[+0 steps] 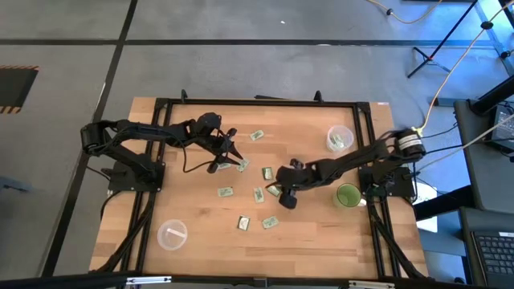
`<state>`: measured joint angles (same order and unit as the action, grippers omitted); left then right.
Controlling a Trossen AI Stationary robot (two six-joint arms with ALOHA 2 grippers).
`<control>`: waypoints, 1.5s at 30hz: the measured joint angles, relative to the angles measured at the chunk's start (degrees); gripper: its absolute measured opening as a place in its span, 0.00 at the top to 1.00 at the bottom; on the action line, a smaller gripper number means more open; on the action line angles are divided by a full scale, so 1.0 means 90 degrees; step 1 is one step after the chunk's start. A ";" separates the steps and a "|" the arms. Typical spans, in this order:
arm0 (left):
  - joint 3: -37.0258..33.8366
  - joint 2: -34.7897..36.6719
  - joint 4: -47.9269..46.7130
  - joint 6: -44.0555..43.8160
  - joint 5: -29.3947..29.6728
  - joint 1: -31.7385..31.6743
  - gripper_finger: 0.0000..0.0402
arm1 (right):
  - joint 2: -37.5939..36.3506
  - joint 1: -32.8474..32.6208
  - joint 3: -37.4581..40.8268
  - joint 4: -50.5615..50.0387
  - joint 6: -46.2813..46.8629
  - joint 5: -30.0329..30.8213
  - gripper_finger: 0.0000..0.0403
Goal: Pick and place items into bin
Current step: Put the green stevia packet into the bottom white bin
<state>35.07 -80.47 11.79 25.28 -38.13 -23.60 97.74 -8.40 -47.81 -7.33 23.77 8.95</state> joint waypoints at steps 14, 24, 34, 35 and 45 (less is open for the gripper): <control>0.0000 0.0000 -0.0002 0.0113 0.0000 0.0000 0.75 | 0.0232 -0.0262 -0.0002 -0.0016 0.0325 0.0068 0.73; 0.0000 0.0000 -0.0002 0.0114 0.0000 0.0000 0.75 | 0.0619 -0.0258 -0.0037 -0.0012 0.0489 0.0178 0.85; 0.0000 0.0000 -0.0002 0.0114 0.0000 0.0000 0.75 | 0.0638 -0.0255 -0.0029 -0.0007 0.0644 0.0126 0.98; 0.0000 0.0000 -0.0002 0.0114 0.0000 0.0001 0.75 | 0.0638 -0.0255 -0.0029 -0.0007 0.0668 0.0126 0.99; 0.0000 0.0000 0.0051 0.0912 0.0010 0.0035 0.75 | -0.0128 -0.0258 -0.0184 -0.0258 0.0337 0.0078 1.00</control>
<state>35.07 -80.47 12.25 33.48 -38.04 -23.29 96.58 -10.72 -49.47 -9.65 26.80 9.65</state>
